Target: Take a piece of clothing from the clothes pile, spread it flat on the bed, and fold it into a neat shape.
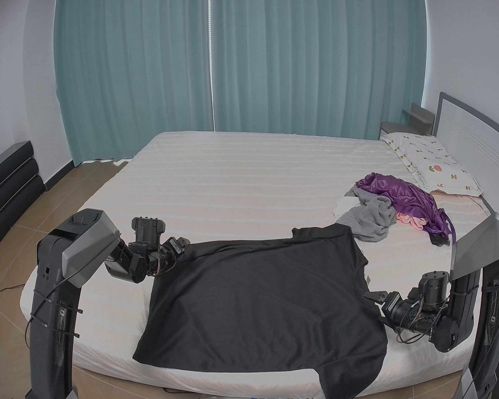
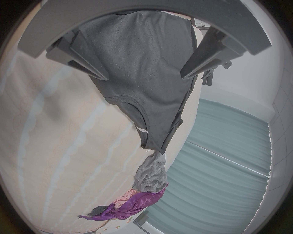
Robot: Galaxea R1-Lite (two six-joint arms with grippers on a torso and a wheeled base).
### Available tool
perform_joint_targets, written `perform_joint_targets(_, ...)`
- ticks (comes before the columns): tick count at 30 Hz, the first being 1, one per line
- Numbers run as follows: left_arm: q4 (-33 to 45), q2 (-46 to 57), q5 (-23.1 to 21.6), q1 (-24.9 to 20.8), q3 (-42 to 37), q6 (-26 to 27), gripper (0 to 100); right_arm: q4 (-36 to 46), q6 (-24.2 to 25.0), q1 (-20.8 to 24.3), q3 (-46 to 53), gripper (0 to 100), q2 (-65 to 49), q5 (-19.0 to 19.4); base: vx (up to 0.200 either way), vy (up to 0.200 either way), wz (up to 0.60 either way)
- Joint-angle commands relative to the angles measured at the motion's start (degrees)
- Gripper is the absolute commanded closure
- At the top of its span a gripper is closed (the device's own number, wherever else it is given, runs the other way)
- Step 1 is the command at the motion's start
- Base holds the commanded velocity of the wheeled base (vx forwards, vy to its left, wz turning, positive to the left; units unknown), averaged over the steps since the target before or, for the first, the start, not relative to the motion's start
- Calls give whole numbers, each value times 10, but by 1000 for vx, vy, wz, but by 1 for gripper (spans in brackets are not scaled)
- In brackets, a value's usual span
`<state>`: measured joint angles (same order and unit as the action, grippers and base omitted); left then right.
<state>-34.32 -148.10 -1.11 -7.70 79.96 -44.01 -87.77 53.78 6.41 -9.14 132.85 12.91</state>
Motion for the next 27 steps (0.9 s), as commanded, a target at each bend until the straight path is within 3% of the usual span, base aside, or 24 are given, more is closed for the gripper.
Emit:
perform_joint_targets(1,5,-16,1,0,23,0,0,0,0,0,-1,0,-1,0,0,0,0)
perform_joint_targets(2,12,-18,1,0,29,0,100,0,1,0,-1,0,-1,0,0,0,0)
perform_joint_targets(19,43,-70,30,21,189,-22,100,0,2,-3,-3,0,3,0,0,0,0)
perform_joint_targets(27,72,-81,39,27,202,-25,100,0,2,-3,-3,0,5,-1,0,0,0)
